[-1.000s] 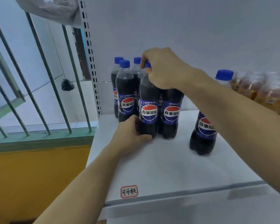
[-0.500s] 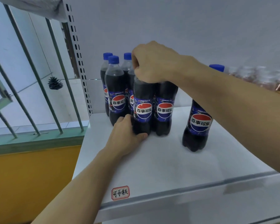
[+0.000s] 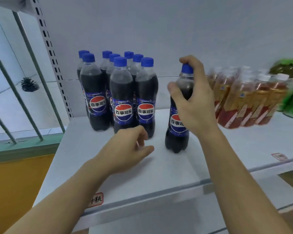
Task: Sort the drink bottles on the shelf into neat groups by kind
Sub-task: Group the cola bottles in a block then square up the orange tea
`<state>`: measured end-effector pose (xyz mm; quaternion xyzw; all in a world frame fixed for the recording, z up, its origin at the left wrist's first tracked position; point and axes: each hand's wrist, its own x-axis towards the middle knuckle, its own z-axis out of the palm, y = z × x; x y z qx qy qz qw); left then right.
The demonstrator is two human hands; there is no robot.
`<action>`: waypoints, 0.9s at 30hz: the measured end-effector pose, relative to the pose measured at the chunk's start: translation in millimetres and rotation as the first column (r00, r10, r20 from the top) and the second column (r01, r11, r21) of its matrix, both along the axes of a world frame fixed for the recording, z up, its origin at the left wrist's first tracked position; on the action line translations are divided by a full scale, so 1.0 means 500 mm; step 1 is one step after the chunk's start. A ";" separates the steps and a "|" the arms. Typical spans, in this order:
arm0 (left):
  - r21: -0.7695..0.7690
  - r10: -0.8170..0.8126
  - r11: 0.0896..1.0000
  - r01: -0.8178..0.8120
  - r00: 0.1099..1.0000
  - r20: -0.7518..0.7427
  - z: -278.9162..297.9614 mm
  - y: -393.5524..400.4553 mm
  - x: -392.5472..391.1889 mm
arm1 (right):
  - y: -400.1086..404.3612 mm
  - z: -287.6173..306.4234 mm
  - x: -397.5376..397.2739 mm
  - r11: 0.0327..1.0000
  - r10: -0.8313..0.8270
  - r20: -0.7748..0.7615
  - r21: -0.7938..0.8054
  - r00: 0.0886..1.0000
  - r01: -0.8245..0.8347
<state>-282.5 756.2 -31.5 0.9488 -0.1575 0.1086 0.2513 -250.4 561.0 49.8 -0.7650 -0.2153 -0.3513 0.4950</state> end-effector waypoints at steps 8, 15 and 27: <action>-0.063 -0.131 0.990 0.128 0.990 -0.056 -0.029 -0.018 0.004 | 0.008 -0.053 -0.062 0.943 0.161 0.277 0.241 0.947 -0.230; 0.058 -0.208 0.977 0.207 0.978 0.006 0.051 0.073 -0.021 | 0.070 -0.041 -0.126 0.754 0.432 0.222 0.443 0.874 -0.485; -0.133 0.177 0.977 -0.167 0.982 0.066 0.036 0.233 -0.008 | 0.265 0.123 -0.018 0.922 0.220 0.104 -0.346 0.970 -0.172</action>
